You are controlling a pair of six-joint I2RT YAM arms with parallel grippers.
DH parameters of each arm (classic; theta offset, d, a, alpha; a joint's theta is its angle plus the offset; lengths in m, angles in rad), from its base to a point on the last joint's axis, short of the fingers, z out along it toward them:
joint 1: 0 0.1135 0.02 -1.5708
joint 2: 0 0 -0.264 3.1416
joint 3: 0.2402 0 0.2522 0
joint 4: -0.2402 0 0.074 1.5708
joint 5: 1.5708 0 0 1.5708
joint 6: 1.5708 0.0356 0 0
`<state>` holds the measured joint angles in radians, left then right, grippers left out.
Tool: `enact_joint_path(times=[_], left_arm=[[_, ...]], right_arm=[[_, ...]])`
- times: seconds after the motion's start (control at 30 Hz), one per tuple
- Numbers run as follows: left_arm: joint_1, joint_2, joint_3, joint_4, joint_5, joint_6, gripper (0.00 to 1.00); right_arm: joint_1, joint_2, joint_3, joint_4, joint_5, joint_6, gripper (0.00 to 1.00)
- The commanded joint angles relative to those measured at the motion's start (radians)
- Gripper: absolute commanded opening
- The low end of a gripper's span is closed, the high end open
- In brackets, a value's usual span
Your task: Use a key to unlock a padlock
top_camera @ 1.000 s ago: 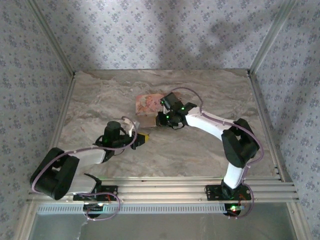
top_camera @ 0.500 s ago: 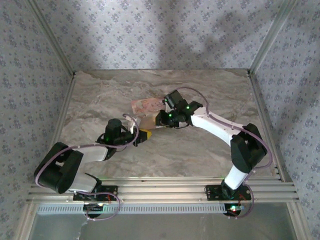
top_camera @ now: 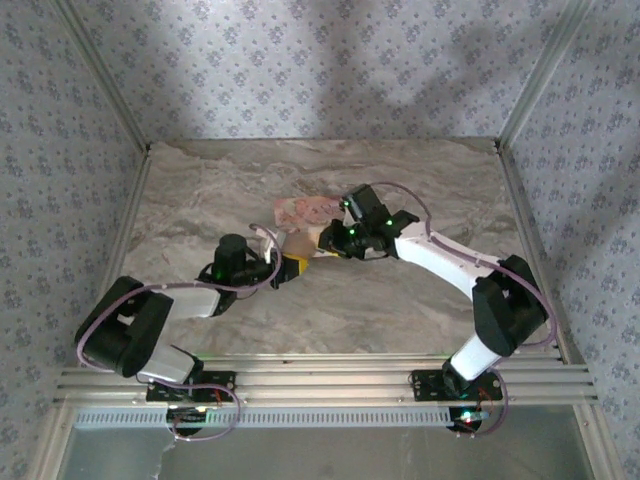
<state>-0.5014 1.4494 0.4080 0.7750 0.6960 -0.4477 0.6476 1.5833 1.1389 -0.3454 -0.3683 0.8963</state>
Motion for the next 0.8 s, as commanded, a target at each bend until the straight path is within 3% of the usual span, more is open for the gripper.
enact_joint_path(times=[0.0, 0.77], left_arm=[[-0.012, 0.018, 0.048, 0.046, 0.042, -0.011, 0.0], [-0.032, 0.092, 0.107, 0.009, 0.033, -0.039, 0.0]], right_arm=[[-0.01, -0.056, -0.012, 0.1, -0.027, 0.057, 0.0], [-0.023, -0.081, -0.034, 0.129, -0.027, 0.088, 0.0]])
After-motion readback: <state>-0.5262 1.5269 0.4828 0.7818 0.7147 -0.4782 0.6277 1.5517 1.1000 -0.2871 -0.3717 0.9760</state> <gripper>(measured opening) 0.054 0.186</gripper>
